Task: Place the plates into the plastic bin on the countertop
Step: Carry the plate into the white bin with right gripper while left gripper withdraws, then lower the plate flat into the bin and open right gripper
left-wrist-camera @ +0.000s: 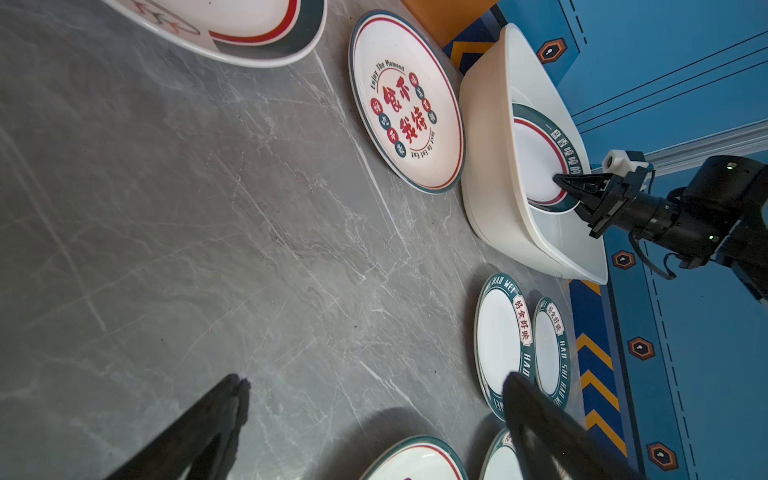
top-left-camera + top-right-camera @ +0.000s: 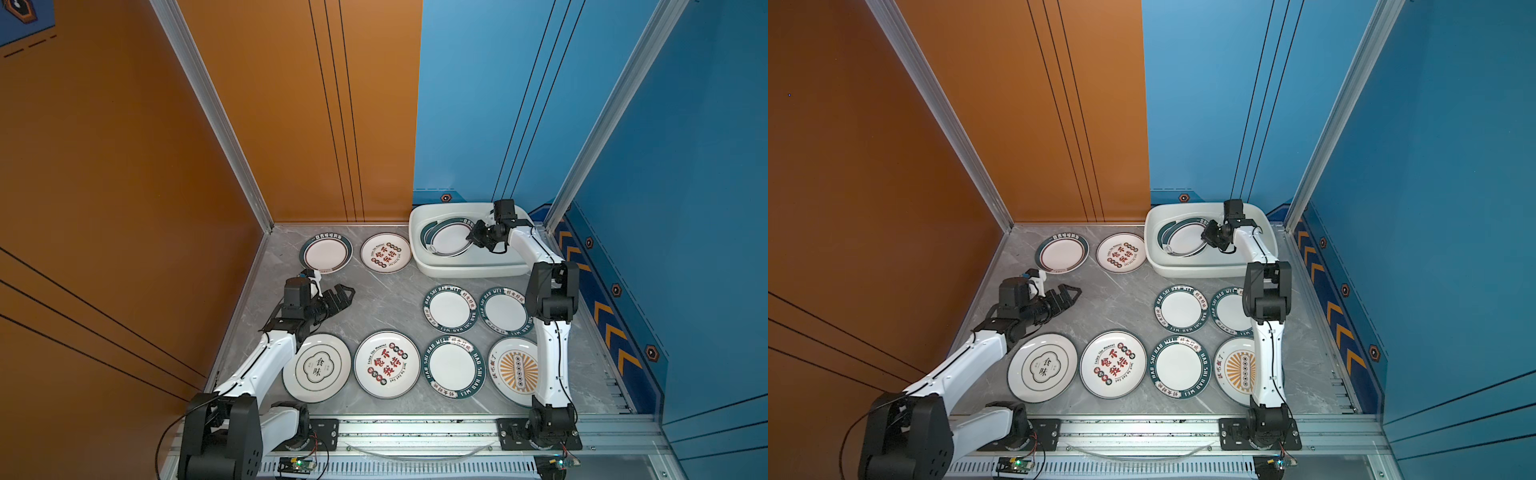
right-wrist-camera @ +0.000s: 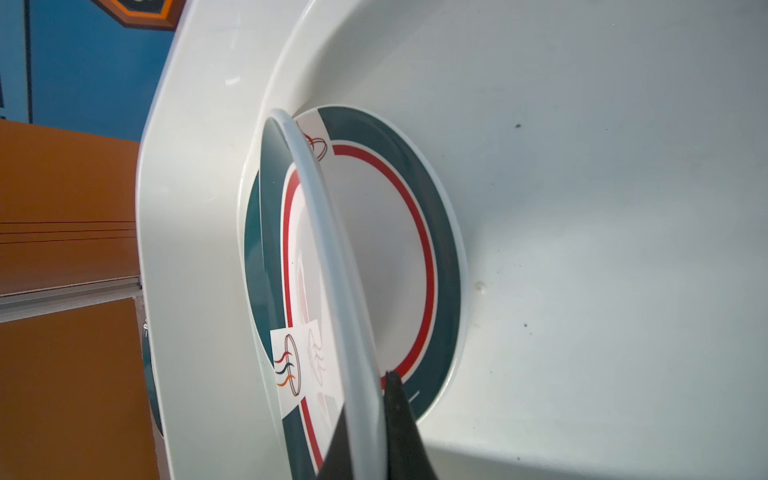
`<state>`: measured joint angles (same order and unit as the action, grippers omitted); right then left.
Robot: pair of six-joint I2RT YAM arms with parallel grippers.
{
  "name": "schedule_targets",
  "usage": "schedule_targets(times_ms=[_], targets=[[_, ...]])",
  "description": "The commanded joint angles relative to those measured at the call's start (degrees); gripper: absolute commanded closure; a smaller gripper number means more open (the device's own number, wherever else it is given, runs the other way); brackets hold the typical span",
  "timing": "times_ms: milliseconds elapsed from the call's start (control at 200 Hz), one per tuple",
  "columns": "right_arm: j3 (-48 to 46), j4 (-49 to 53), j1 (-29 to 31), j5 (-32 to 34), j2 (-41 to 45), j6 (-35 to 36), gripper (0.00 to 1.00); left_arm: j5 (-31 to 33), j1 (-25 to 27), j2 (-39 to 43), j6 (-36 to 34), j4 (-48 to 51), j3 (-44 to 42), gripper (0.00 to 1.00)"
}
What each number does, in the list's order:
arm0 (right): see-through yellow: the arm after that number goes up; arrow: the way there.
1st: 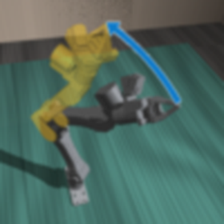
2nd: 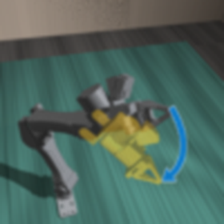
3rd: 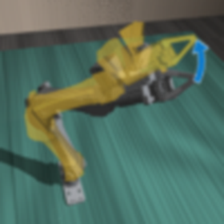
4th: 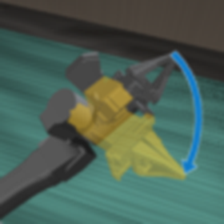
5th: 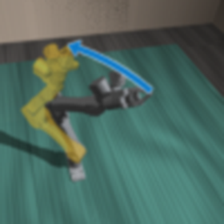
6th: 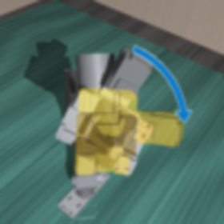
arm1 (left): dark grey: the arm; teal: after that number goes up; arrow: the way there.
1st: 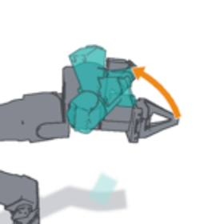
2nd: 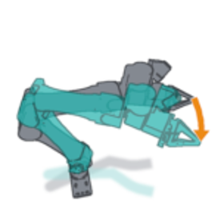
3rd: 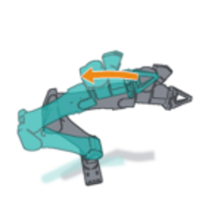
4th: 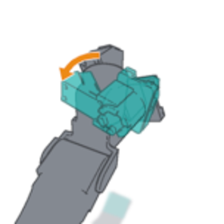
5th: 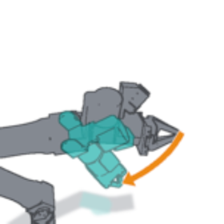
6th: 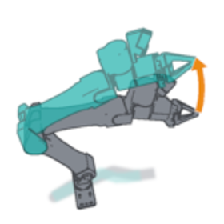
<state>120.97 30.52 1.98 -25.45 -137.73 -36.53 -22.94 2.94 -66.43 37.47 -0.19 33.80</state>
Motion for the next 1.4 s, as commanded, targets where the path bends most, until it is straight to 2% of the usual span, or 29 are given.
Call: schedule_targets(times_ms=[0, 65, 190, 350, 811, 1091, 1397], targets=[[2.6, 2.2, 0.4, 0.9, -0.6, 0.3, 1.0, -0.4, -0.6, 0.5, -0.7, -0.2, -0.7, 0.02], [3.7, 3.8, 0.5, 1.7, -1.0, 1.4, 1.0, -0.8, -0.8, 0.2, -0.7, -0.4, -0.6, 0.02], [6.3, 7.5, 0.7, 3.6, -2.0, 3.8, 0.92, -1.2, -0.9, -0.3, -0.5, -0.9, -0.7, 0.02], [8.2, 10.0, 0.8, 5.9, -2.8, 5.2, 0.87, -1.8, -1.0, -0.6, -0.3, -1.4, -0.8, 0.02], [10.9, 13.7, 1.8, 10.1, -4.5, 7.9, 0.83, -2.0, -1.2, 0.0, -0.4, -1.3, -0.8, 0.02], [12.3, 17.3, 3.1, 14.7, -5.0, 11.8, 0.73, -2.1, -1.2, 0.3, -0.6, -1.3, -1.2, 0.02], [12.7, 18.9, 3.6, 16.9, -5.0, 14.2, 0.69, -2.2, -1.3, 0.1, -0.6, -1.5, -1.2, 0.02]])
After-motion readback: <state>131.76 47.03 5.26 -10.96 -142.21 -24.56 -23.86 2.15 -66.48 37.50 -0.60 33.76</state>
